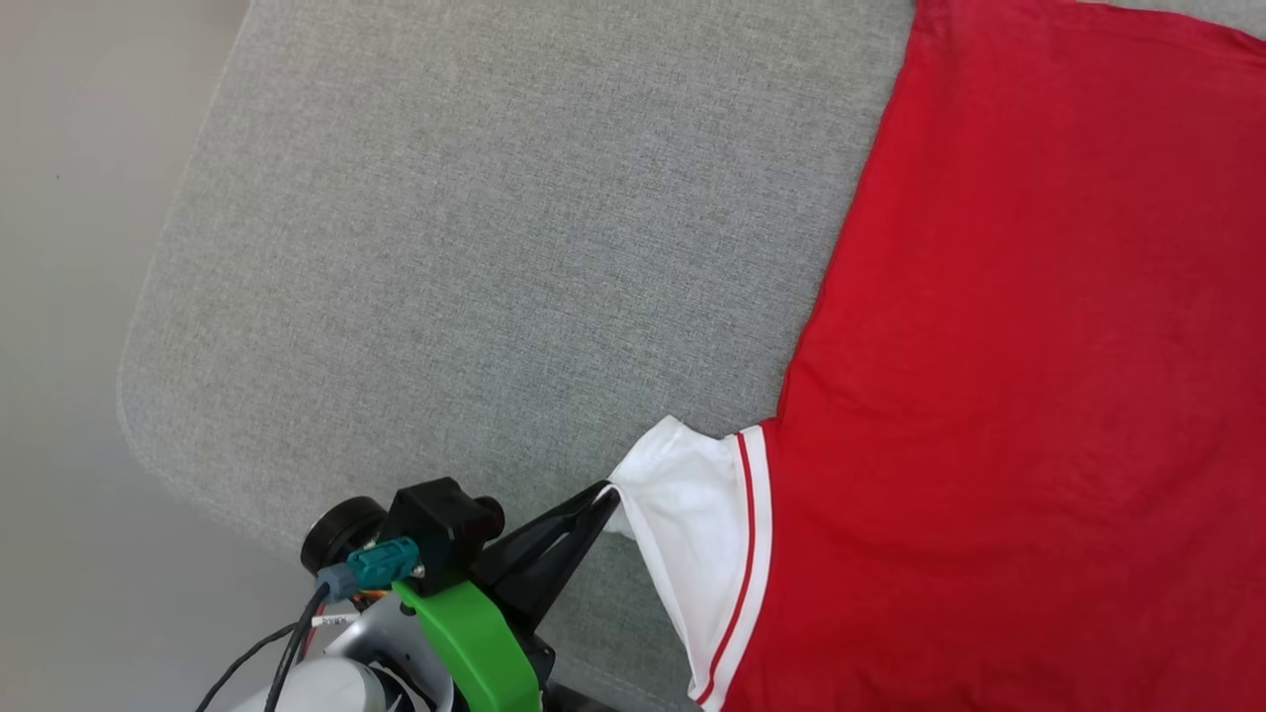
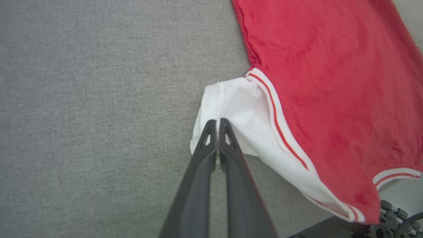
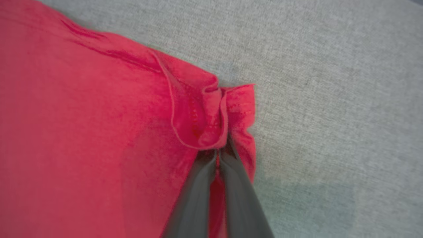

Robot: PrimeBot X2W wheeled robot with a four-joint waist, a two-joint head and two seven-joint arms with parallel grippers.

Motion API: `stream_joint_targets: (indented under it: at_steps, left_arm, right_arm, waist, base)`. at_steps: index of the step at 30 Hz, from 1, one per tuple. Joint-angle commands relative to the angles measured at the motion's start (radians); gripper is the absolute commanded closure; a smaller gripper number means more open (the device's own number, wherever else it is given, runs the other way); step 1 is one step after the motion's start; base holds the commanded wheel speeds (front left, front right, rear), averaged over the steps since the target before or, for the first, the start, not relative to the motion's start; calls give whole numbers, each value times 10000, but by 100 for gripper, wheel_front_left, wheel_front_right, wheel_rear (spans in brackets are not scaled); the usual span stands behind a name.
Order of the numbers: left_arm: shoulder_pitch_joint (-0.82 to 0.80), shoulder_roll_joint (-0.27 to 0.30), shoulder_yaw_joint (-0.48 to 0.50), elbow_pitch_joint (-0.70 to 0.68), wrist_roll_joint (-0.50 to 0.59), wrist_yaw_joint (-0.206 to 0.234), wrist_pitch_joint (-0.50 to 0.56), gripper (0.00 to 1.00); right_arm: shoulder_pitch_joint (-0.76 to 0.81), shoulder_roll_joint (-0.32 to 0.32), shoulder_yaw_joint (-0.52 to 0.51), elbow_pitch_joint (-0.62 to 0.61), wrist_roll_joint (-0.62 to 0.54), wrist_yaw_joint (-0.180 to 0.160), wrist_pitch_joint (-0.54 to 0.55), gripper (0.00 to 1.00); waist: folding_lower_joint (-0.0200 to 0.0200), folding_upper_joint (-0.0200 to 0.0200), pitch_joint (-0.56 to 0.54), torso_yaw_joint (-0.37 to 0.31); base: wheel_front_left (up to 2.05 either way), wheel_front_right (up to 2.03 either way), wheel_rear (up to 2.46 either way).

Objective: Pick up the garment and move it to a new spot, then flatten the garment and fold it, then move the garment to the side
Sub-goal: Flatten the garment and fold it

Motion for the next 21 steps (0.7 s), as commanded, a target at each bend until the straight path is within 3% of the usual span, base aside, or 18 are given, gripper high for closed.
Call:
stream_joint_targets:
  at_steps: [1,12,21]
  left_arm:
    - [-186,1,60,45,109,49,-71,100]
    - [-38,154,233,199,-125,235,-85,100]
    - [242,234,328,358,-376,414,-144,100]
  right_arm:
    - [518,60,133,277,47,-7,50,100]
    - [1987,65,306,387,461,-7,-594,100]
    - [3778,216,-208,-7,944,-7,-1220,100]
  waist:
    - [-1,0,-157,-111]
    - [-1,0,-1587,-963]
    - [-1,0,-2737,-1766]
  base:
    - [0,0,0]
    - [0,0,0]
    - [0,0,0]
